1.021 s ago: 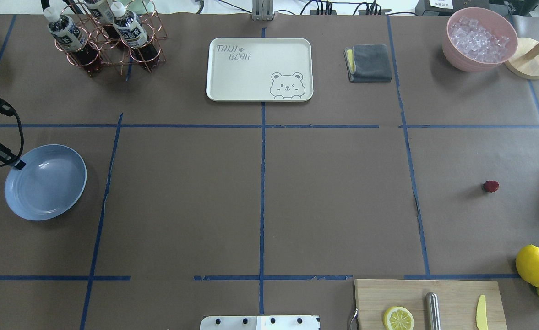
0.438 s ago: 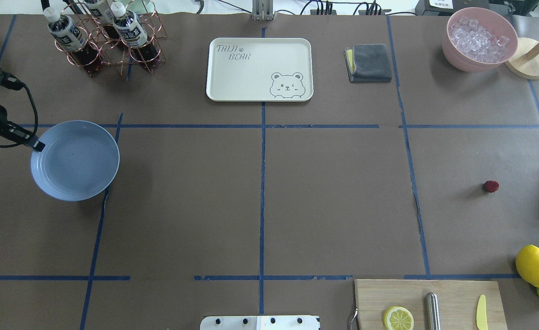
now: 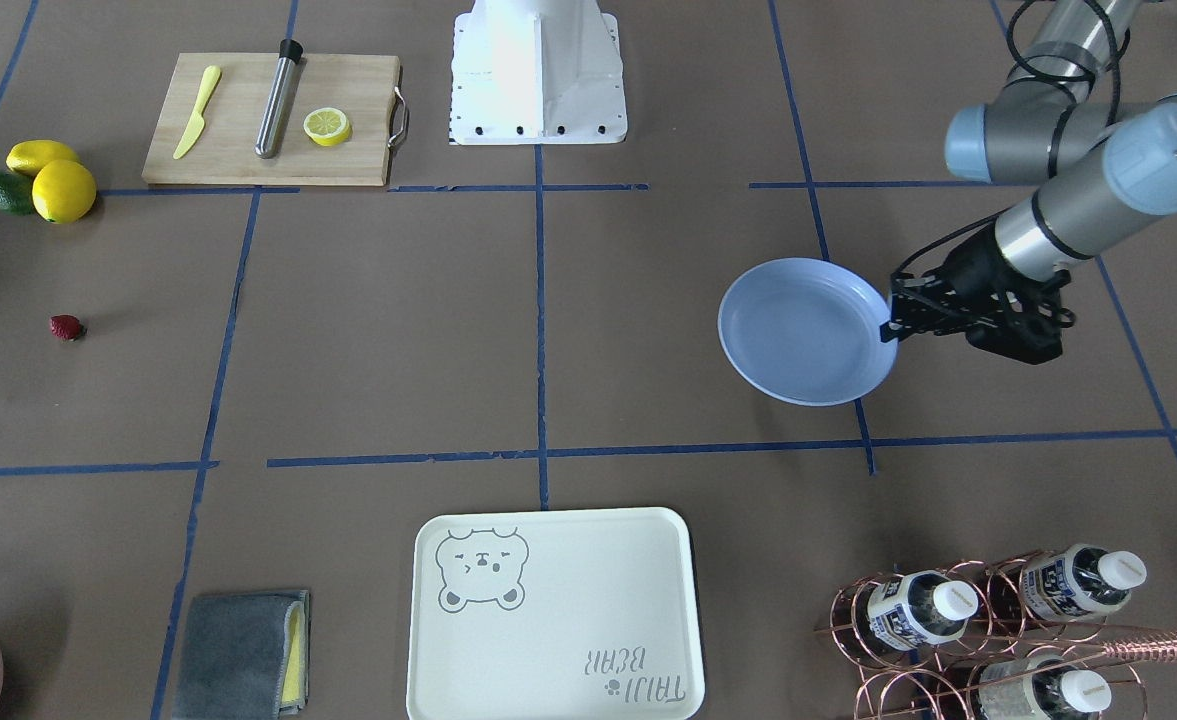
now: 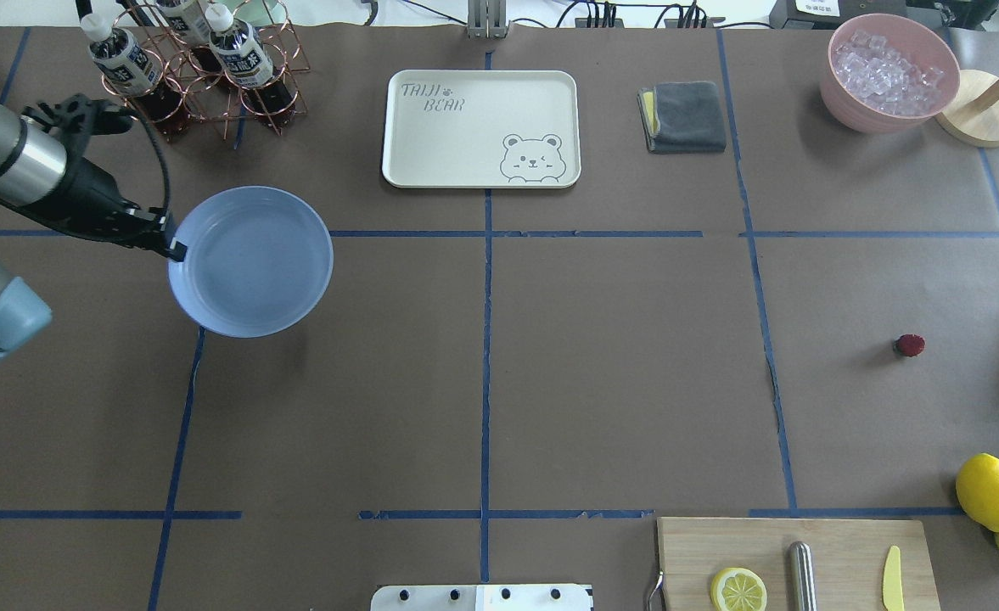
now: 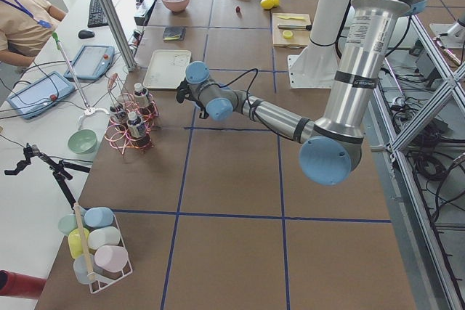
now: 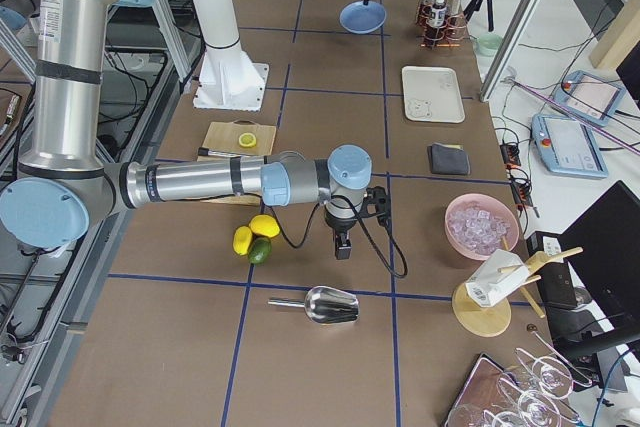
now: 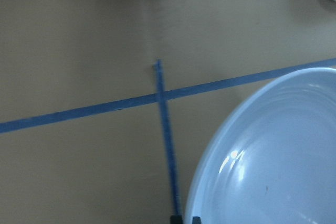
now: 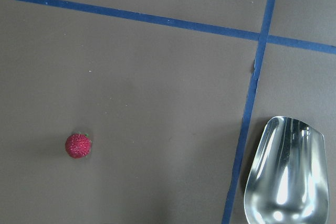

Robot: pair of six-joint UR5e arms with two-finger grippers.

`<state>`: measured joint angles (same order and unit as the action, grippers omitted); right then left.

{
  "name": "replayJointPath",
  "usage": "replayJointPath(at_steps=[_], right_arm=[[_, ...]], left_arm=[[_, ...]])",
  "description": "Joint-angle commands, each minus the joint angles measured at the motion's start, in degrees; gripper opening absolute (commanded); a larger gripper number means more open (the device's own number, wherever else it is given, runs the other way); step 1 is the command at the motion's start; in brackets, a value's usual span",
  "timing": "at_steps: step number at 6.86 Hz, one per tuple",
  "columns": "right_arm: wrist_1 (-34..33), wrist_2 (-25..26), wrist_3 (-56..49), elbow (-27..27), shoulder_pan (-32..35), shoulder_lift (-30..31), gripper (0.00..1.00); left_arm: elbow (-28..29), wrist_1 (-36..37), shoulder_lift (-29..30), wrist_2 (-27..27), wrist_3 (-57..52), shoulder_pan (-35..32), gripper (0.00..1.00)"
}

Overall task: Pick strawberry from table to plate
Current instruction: 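Push the light blue plate with the left gripper toward the table center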

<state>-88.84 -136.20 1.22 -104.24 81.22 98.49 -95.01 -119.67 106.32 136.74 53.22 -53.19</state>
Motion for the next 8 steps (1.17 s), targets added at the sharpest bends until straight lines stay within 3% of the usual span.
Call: replayJointPath(at_steps=[1,2,3,5,8], right_arm=[[5.3,-0.4,0.4,2.9,0.1,0.0,1.00],[7.9,-0.8,0.5,4.6,0.1,0.0,1.00],[8.4,-2.1,0.5,5.4,0.0,0.0,1.00],[8.4,-3.7,0.5,5.5,0.1,0.6,1.00],[8.4,-3.7,0.6,5.5,0.0,0.6,1.00]], left_arm=[[0.8,-5.8,7.7,-3.0,21.8,11.5,0.00],[2.2,-6.0,10.7,-9.7,27.1,16.9,0.00],[4.1,-6.3,12.6,-12.9,29.5,19.4,0.00],[8.3,-6.2,15.7,-14.8,29.7,20.9,0.00],[8.9,-6.2,15.8,-16.6,29.6,21.9,0.00]])
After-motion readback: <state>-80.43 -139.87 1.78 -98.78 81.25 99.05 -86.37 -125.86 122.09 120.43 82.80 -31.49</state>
